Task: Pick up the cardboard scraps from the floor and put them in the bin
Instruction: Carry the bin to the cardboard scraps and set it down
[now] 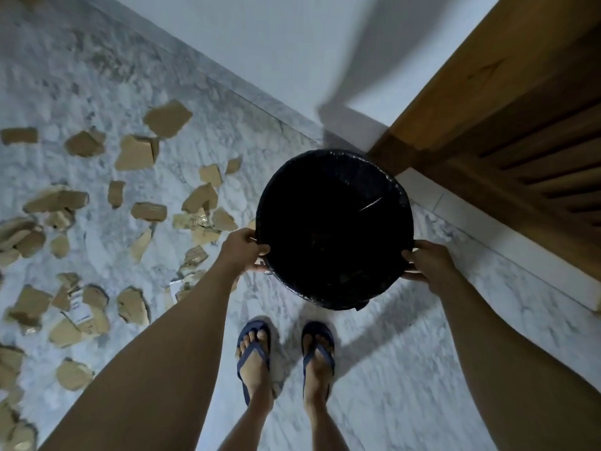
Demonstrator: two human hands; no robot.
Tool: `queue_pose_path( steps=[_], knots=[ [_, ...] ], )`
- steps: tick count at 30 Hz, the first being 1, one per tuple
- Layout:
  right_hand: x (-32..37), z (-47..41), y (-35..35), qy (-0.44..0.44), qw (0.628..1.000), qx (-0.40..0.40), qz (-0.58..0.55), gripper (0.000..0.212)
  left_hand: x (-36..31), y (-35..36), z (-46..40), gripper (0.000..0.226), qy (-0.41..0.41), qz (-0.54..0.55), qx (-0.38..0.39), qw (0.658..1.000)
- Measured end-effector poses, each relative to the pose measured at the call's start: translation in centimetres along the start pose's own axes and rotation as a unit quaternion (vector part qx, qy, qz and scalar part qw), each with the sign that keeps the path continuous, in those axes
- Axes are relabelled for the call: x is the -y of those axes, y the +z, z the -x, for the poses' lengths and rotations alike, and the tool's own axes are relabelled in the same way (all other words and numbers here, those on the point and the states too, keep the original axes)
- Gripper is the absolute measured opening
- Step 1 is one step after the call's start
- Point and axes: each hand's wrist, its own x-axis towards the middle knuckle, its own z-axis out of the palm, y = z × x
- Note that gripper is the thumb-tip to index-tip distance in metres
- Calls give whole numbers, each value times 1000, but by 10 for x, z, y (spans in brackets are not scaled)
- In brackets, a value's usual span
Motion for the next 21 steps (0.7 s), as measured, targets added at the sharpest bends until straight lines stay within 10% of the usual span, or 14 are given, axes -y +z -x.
queue_pose_path(
  steps=[21],
  knots=[
    [1, 4, 19, -86, 983, -98, 126, 57, 17, 14, 9, 62, 12, -153, -58, 986]
  ],
)
